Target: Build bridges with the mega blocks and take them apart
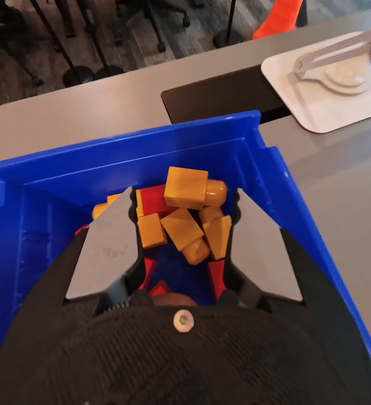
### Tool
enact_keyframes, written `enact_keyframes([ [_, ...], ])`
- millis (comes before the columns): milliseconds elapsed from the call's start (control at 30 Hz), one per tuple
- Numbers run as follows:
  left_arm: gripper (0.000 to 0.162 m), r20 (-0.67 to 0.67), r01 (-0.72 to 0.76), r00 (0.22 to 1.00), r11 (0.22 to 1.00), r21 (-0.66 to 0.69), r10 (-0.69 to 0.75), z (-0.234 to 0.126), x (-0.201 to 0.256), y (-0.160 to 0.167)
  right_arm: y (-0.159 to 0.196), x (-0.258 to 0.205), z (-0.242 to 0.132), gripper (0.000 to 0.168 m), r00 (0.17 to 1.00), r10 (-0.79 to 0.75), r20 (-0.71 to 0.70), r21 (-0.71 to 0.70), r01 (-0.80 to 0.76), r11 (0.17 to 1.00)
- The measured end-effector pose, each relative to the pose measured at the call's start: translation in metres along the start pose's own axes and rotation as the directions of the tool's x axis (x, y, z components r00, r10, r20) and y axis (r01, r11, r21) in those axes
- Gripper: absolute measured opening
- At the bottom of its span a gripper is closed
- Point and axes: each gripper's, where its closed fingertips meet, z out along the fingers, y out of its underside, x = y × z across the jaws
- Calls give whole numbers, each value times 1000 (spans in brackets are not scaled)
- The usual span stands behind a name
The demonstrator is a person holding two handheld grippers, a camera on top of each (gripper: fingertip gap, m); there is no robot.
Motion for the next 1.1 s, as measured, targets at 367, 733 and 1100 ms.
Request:
enact_keyframes([
  [367,40,16,-85,996,996,-10,85,15,0,2,-3,-4,1,58,999,39,27,16,-39,999],
  [733,39,-210,122,977,911,394,-40,-111,45,-64,-11,-15,-4,57,998,-5,60,43,2,999],
  [1100,39,-616,119,775,924,363,143,-159,248,-17,-30,-55,-23,61,966,-95,241,142,62,988],
])
